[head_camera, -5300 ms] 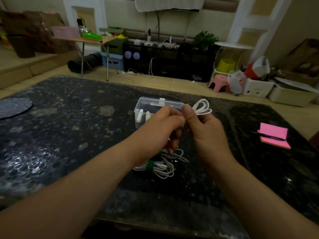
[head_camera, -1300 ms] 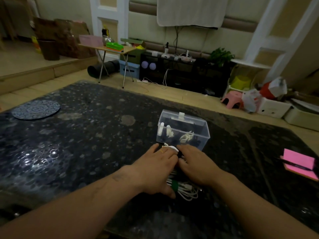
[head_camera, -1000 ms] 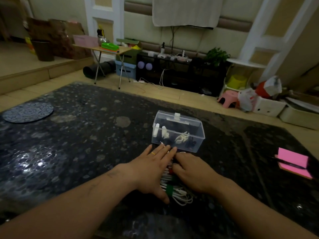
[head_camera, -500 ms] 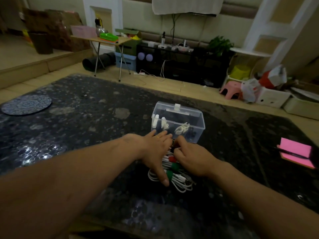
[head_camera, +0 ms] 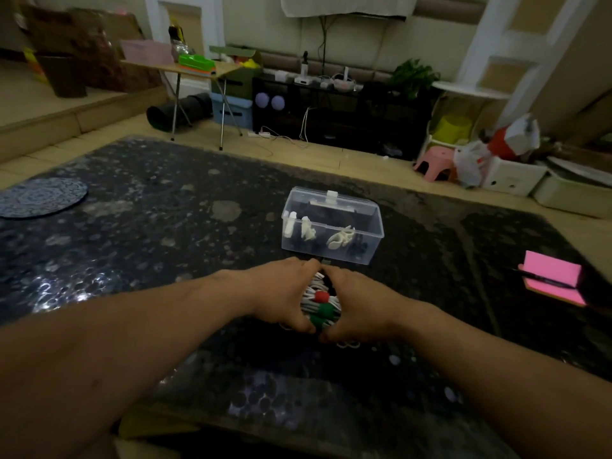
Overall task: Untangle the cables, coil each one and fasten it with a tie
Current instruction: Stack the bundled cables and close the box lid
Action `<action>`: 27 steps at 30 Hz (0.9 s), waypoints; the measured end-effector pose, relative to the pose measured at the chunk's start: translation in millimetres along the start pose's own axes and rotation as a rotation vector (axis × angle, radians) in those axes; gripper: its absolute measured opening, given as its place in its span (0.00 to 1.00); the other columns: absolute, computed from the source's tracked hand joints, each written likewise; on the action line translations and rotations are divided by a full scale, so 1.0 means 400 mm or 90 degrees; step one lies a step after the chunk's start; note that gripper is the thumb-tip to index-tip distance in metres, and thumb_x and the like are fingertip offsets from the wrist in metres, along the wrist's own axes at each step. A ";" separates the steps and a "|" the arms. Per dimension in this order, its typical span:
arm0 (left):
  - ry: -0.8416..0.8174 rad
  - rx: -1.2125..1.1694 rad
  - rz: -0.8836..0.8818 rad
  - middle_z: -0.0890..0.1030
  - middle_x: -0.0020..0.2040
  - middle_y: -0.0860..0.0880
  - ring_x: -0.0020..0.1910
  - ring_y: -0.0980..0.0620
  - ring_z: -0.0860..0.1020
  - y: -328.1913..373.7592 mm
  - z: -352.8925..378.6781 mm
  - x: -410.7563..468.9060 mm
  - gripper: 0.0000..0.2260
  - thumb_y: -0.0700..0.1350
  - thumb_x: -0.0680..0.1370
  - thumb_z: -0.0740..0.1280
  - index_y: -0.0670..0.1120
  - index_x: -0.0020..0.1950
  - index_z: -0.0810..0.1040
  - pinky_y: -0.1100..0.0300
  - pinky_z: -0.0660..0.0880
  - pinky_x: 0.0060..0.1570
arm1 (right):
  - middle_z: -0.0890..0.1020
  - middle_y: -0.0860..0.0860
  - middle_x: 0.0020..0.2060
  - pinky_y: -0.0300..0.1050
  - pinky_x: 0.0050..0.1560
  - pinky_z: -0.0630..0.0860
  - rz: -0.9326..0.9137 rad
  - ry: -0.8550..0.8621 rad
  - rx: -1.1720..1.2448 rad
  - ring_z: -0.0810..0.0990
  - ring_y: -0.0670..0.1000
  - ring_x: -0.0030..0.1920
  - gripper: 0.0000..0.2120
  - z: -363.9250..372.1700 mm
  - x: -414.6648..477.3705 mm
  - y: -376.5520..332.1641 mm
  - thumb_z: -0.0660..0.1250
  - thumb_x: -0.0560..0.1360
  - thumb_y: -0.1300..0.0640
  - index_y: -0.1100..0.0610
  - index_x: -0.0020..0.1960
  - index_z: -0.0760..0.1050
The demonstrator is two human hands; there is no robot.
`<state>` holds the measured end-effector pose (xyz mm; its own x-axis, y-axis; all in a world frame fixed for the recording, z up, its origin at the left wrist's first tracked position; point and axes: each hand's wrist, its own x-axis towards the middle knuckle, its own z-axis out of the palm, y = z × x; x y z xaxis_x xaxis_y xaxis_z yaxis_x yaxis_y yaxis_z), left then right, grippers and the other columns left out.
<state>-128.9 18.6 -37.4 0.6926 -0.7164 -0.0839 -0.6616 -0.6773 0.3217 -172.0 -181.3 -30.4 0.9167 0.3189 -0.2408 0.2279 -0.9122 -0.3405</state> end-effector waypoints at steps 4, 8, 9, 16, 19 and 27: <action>0.040 -0.011 0.007 0.79 0.56 0.52 0.50 0.54 0.79 0.013 0.015 -0.015 0.30 0.58 0.67 0.80 0.51 0.61 0.70 0.55 0.80 0.51 | 0.80 0.43 0.60 0.47 0.60 0.82 -0.010 0.020 0.009 0.81 0.44 0.56 0.44 0.005 -0.004 -0.006 0.85 0.58 0.43 0.43 0.70 0.69; 0.015 -0.026 -0.002 0.80 0.51 0.54 0.45 0.55 0.80 0.019 0.002 -0.014 0.27 0.56 0.67 0.80 0.53 0.57 0.68 0.52 0.81 0.47 | 0.80 0.45 0.58 0.46 0.57 0.82 0.001 -0.026 -0.003 0.82 0.46 0.55 0.38 -0.029 -0.006 -0.021 0.84 0.63 0.47 0.46 0.68 0.69; 0.012 -0.022 -0.002 0.79 0.51 0.54 0.45 0.55 0.80 0.021 0.003 -0.013 0.27 0.56 0.67 0.80 0.53 0.57 0.68 0.53 0.81 0.47 | 0.80 0.45 0.58 0.47 0.57 0.82 -0.003 -0.020 -0.009 0.82 0.47 0.55 0.38 -0.027 -0.007 -0.020 0.84 0.63 0.47 0.46 0.68 0.69; 0.025 0.015 -0.004 0.79 0.55 0.52 0.50 0.53 0.79 0.041 -0.002 -0.027 0.27 0.56 0.68 0.80 0.52 0.58 0.68 0.53 0.79 0.52 | 0.78 0.44 0.57 0.47 0.57 0.81 0.001 0.037 -0.050 0.80 0.47 0.55 0.35 -0.013 -0.029 -0.025 0.82 0.62 0.42 0.43 0.63 0.69; 0.126 0.061 0.032 0.77 0.58 0.53 0.54 0.53 0.76 0.059 0.038 -0.077 0.27 0.57 0.69 0.78 0.52 0.62 0.71 0.56 0.75 0.57 | 0.75 0.45 0.61 0.47 0.60 0.77 -0.033 0.188 -0.102 0.75 0.48 0.59 0.38 0.054 -0.099 -0.039 0.79 0.65 0.39 0.44 0.69 0.67; 0.146 0.058 0.039 0.77 0.59 0.51 0.56 0.51 0.75 0.074 0.056 -0.083 0.27 0.56 0.70 0.77 0.50 0.63 0.71 0.63 0.68 0.53 | 0.72 0.46 0.66 0.46 0.67 0.75 0.008 0.169 -0.019 0.72 0.49 0.67 0.49 0.073 -0.112 -0.040 0.79 0.66 0.42 0.47 0.80 0.59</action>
<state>-177.9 18.8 -46.2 0.6911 -0.7065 0.1526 -0.7199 -0.6541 0.2321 -226.4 -173.5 -40.8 0.9726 0.2324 0.0025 0.2217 -0.9243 -0.3107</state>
